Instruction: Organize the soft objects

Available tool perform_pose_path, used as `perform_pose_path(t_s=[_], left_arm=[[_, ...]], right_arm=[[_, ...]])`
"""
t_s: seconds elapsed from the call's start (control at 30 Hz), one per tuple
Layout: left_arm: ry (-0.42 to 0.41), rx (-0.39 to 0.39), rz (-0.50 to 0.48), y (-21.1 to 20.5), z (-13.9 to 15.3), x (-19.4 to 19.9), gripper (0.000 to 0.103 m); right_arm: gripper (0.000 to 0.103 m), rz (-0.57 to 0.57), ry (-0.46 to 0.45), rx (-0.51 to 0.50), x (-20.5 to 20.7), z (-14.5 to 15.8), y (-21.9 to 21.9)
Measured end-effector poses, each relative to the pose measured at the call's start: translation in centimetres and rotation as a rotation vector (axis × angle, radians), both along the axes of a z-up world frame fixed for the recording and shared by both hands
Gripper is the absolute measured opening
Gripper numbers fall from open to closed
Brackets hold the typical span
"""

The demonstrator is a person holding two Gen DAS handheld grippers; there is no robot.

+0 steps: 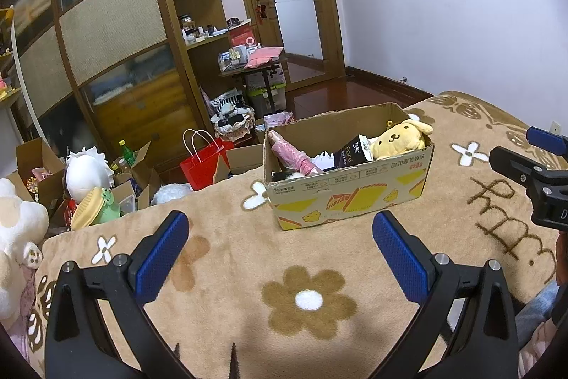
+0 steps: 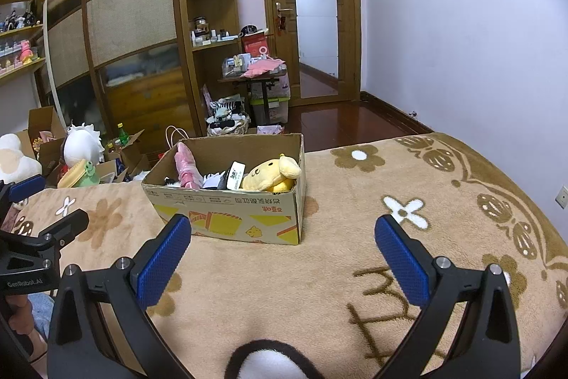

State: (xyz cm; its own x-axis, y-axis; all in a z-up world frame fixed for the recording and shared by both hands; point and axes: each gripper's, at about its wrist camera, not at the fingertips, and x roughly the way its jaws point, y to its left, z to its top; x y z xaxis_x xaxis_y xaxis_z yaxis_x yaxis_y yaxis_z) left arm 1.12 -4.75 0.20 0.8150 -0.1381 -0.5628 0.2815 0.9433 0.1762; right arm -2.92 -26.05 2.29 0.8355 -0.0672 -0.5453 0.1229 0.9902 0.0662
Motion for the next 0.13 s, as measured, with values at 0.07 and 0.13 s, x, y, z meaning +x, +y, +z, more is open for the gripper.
perform_pose_path(t_s=[0.07,0.13], left_arm=[[0.001,0.001,0.0,0.0,0.07,0.09,0.102],[0.0,0.001,0.001,0.0,0.07,0.1,0.102]], right_arm=[[0.103,0.0,0.001,0.003,0.03,0.0,-0.02],[0.103,-0.003,0.0,0.003,0.07,0.01,-0.15]])
